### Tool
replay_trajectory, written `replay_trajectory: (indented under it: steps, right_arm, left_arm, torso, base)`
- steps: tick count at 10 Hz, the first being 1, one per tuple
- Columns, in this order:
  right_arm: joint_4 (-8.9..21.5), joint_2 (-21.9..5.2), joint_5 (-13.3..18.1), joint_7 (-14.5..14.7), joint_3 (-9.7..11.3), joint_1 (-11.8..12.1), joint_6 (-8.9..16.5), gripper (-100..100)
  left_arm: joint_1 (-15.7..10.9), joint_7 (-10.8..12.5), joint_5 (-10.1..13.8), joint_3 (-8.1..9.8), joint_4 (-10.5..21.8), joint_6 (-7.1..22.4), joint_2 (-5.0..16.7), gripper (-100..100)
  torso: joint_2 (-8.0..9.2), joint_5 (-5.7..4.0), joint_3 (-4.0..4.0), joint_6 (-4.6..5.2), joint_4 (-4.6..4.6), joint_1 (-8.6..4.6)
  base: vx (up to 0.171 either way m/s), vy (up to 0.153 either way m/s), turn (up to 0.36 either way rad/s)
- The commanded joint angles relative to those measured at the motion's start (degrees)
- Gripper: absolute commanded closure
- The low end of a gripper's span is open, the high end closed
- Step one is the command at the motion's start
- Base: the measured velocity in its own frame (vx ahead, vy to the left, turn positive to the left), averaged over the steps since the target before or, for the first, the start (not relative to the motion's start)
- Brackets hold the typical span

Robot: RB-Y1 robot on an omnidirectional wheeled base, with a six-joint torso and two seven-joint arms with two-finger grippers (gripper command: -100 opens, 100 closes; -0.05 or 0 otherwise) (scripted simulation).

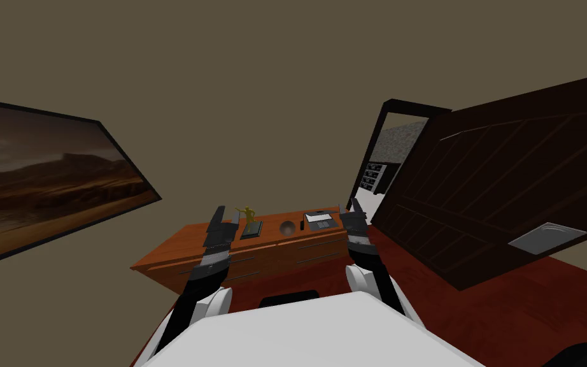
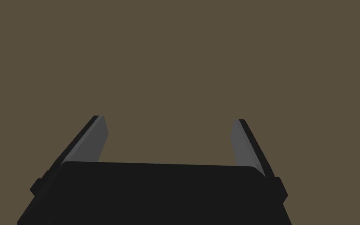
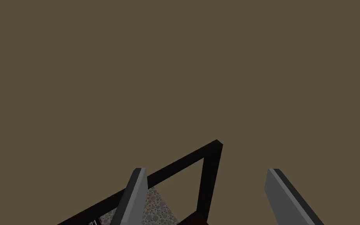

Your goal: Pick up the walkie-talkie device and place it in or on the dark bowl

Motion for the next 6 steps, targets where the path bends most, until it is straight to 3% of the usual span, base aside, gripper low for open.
replay_trajectory:
  steps: [1, 6]
  right_arm:
    - [0.5, -1.8, 0.0, 0.6, 0.1, -0.2, 0.3, -100]
    - [4.0, -7.4, 0.0, 5.4, 1.1, -1.6, 2.6, -100]
  left_arm:
    - [0.0, 0.0, 0.0, 0.00, 0.0, 0.0, 0.0, 0]
    - [0.0, 0.0, 0.0, 0.00, 0.0, 0.0, 0.0, 0]
  torso:
    - [0.00, 0.00, 0.00, 0.00, 0.00, 0.00]
    - [0.04, 0.00, 0.02, 0.00, 0.01, -0.01]
  base:
    - [-0.002, 0.001, 0.012]
    - [-0.010, 0.000, 0.032]
